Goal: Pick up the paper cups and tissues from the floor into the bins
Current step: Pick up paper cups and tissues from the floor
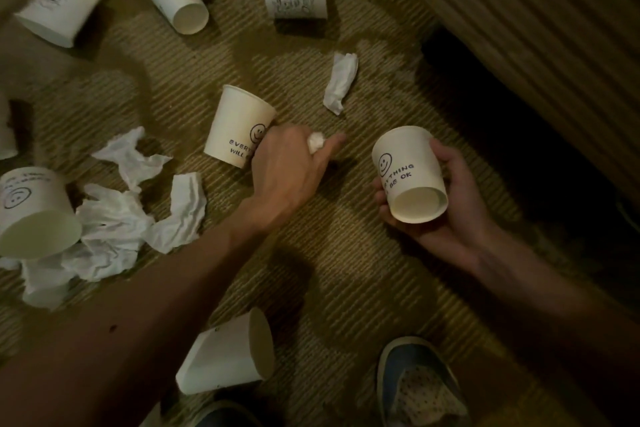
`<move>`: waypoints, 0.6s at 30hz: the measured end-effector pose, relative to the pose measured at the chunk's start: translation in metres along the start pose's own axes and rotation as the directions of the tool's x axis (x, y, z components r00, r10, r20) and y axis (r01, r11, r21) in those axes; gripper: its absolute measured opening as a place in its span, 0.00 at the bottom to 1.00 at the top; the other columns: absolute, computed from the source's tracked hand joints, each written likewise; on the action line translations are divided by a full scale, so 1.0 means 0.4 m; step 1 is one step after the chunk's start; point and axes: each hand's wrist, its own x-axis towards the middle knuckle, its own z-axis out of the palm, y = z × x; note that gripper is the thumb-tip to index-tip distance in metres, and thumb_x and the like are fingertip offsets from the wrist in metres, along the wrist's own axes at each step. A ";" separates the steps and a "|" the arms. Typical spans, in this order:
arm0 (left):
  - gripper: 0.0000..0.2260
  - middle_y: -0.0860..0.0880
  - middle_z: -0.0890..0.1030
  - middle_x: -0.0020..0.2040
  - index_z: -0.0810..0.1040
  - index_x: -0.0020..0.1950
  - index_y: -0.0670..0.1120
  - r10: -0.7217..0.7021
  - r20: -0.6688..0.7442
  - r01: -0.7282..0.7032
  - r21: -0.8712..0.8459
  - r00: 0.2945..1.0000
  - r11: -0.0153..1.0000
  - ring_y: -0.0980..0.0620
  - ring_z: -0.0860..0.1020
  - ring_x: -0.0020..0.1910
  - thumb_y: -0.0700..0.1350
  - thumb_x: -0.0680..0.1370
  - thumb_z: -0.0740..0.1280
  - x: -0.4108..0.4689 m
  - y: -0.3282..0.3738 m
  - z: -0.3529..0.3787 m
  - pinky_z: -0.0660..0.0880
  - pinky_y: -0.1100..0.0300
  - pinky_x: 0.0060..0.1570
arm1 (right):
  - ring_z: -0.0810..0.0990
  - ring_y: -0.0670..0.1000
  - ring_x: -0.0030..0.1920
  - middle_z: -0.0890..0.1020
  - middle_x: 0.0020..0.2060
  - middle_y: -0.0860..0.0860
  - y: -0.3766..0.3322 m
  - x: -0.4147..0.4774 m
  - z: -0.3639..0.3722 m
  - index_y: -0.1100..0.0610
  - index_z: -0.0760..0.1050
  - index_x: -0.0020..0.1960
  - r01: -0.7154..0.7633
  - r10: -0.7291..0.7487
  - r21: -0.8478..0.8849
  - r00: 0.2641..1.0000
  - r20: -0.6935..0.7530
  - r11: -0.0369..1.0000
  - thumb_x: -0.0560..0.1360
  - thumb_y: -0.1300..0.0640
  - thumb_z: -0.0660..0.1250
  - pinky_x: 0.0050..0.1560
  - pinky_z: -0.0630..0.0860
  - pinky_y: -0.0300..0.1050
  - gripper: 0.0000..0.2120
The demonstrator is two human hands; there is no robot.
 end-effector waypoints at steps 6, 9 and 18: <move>0.16 0.46 0.76 0.54 0.79 0.44 0.45 0.168 -0.019 -0.168 0.002 0.986 0.986 0.50 0.74 0.52 0.57 0.78 0.67 0.093 0.056 -0.010 0.65 0.61 0.48 | 0.81 0.53 0.42 0.80 0.49 0.59 -0.019 0.016 0.000 0.63 0.70 0.70 0.018 -0.018 -0.018 0.999 0.029 1.000 0.69 0.40 0.67 0.40 0.80 0.45 0.37; 0.17 0.45 0.73 0.69 0.80 0.55 0.41 0.306 0.066 -0.310 0.059 0.950 0.949 0.46 0.72 0.65 0.54 0.79 0.67 0.135 0.065 -0.001 0.68 0.56 0.58 | 0.82 0.54 0.42 0.82 0.48 0.59 -0.013 0.022 -0.003 0.62 0.72 0.68 0.037 -0.037 -0.034 0.999 0.014 0.999 0.68 0.41 0.68 0.40 0.80 0.45 0.35; 0.17 0.41 0.77 0.62 0.78 0.60 0.41 0.457 0.259 -0.503 0.152 0.851 0.851 0.43 0.73 0.61 0.52 0.80 0.66 0.162 0.061 0.023 0.69 0.51 0.58 | 0.84 0.56 0.48 0.83 0.54 0.61 0.043 0.001 -0.059 0.57 0.73 0.67 -0.030 0.027 -0.039 0.997 -0.078 0.999 0.69 0.42 0.70 0.44 0.80 0.51 0.31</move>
